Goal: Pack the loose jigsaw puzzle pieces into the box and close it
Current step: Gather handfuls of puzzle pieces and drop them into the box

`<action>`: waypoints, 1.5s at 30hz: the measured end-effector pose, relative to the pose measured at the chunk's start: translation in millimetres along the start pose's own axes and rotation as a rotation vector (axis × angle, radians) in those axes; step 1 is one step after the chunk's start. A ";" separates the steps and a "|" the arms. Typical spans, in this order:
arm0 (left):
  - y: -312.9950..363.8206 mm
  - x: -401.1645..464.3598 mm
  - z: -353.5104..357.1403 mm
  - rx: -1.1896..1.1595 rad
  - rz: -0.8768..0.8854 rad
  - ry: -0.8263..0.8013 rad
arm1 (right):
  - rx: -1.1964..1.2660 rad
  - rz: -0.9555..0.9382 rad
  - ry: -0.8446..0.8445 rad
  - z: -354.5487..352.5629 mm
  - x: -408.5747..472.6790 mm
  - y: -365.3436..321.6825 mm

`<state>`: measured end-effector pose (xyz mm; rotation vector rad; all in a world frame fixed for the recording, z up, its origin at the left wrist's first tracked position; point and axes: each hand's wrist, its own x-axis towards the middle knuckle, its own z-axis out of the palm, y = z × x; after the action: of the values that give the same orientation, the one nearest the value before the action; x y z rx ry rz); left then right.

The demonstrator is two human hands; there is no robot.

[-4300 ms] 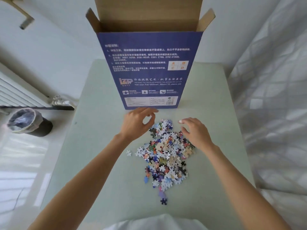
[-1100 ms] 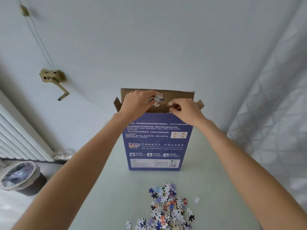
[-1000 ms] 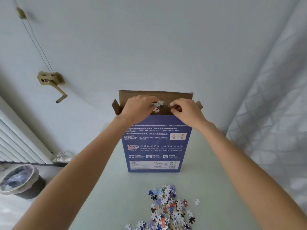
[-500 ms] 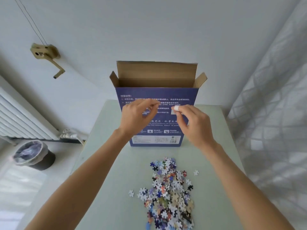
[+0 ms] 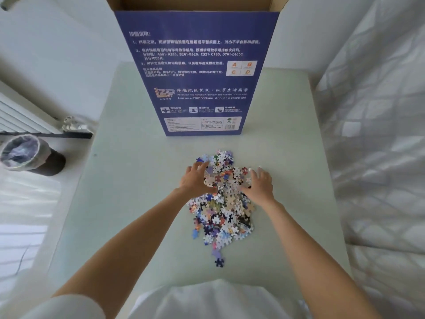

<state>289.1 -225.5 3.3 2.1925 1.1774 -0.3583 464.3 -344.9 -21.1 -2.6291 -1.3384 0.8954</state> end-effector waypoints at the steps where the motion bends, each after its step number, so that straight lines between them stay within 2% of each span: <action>1: 1.5 -0.2 5.8 0.008 0.006 -0.026 | -0.022 -0.040 -0.009 6.4 -0.7 -6.6; 6: 4.9 -8.6 29.0 0.046 0.033 0.033 | -0.037 -0.270 0.005 21.9 -3.0 -36.1; 11: -18.5 -20.0 32.1 -0.024 -0.011 0.090 | -0.081 -0.320 0.030 12.0 12.2 -47.0; 15: -27.4 -26.1 29.3 -0.069 -0.048 0.120 | -0.224 -0.380 -0.087 13.9 19.2 -57.3; 19: -32.1 -28.3 27.2 -0.140 -0.097 0.125 | -0.212 -0.444 -0.035 18.5 17.7 -60.9; 29: -39.2 -27.2 15.5 -0.268 -0.101 0.148 | 0.035 -0.384 -0.025 12.5 1.6 -51.1; 36: -41.3 -26.6 9.8 -0.160 0.019 0.188 | 0.058 -0.380 0.095 11.6 -5.7 -47.5; 40: -41.2 -25.1 6.7 -0.078 0.060 0.172 | 0.106 -0.370 0.081 9.8 -7.5 -43.7; 45: -39.1 -27.5 -1.0 -0.112 0.082 0.204 | 0.197 -0.408 0.138 -1.2 -11.6 -43.1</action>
<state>241.3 -226.8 2.5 2.2108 1.1792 -0.0332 428.5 -326.6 -1.6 -2.1190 -1.5759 0.7273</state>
